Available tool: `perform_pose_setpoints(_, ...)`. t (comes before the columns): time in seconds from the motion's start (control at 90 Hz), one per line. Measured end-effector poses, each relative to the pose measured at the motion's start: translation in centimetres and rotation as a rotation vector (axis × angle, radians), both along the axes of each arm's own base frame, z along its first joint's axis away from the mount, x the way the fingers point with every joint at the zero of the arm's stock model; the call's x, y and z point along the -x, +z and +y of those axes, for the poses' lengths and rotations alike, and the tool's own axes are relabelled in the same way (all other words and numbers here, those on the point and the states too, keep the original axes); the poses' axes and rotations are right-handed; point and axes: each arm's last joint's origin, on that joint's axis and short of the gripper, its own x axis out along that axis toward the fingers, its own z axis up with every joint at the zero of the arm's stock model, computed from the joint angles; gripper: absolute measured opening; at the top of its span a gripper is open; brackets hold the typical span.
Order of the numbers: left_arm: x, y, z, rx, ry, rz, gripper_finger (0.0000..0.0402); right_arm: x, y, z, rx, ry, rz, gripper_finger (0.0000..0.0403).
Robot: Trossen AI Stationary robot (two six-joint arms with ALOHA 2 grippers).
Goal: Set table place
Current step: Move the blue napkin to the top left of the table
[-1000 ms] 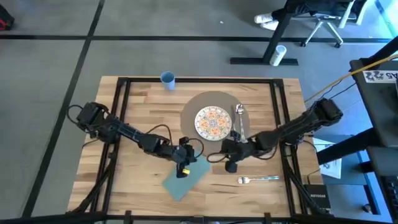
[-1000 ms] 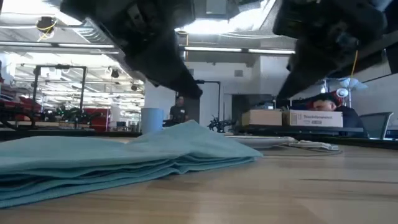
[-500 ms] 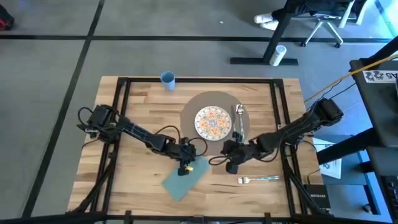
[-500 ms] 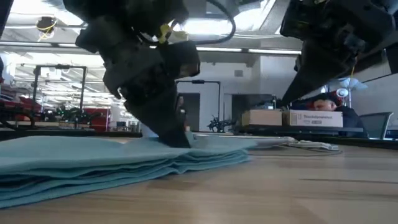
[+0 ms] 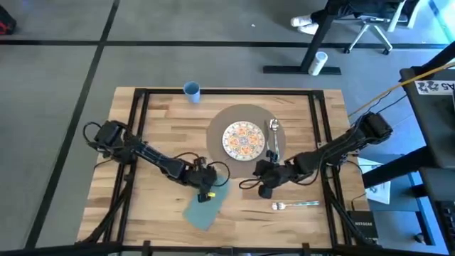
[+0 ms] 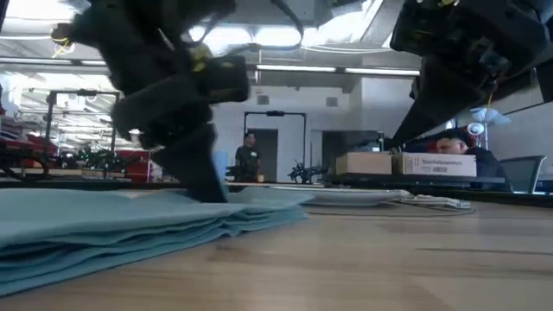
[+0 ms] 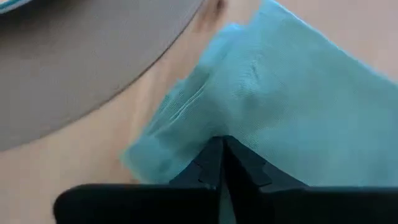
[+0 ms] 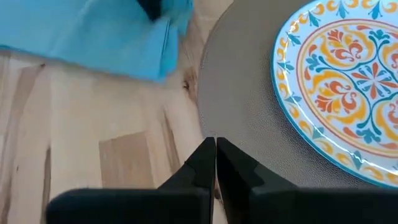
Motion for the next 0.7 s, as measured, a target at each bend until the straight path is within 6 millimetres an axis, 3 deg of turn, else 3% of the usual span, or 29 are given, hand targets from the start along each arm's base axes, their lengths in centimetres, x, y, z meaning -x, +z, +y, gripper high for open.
perform_pose_setpoints(0.144, 1.8, 1.6, 0.5, -0.072, 0.071, 0.057, 0.0000, 0.0, 0.0, 0.0, 0.003, 0.000, 0.006, 0.0000)
perform_pose_setpoints(0.367, 3.6, 2.3, 1.2, -0.142, 0.150, 0.094, 0.0000, 0.1, -0.1, 0.0, 0.005, 0.000, 0.011, 0.0000)
perform_pose_setpoints(0.467, 4.0, 2.6, 1.1, -0.104, 0.161, 0.031, 0.0000, 0.1, -0.1, 0.0, 0.004, 0.000, 0.010, 0.0000)
perform_pose_setpoints(0.7, 4.6, 6.3, -1.1, 0.006, 0.060, -0.200, 0.0000, 0.1, -0.1, 0.0, 0.006, 0.000, 0.014, 0.0000)
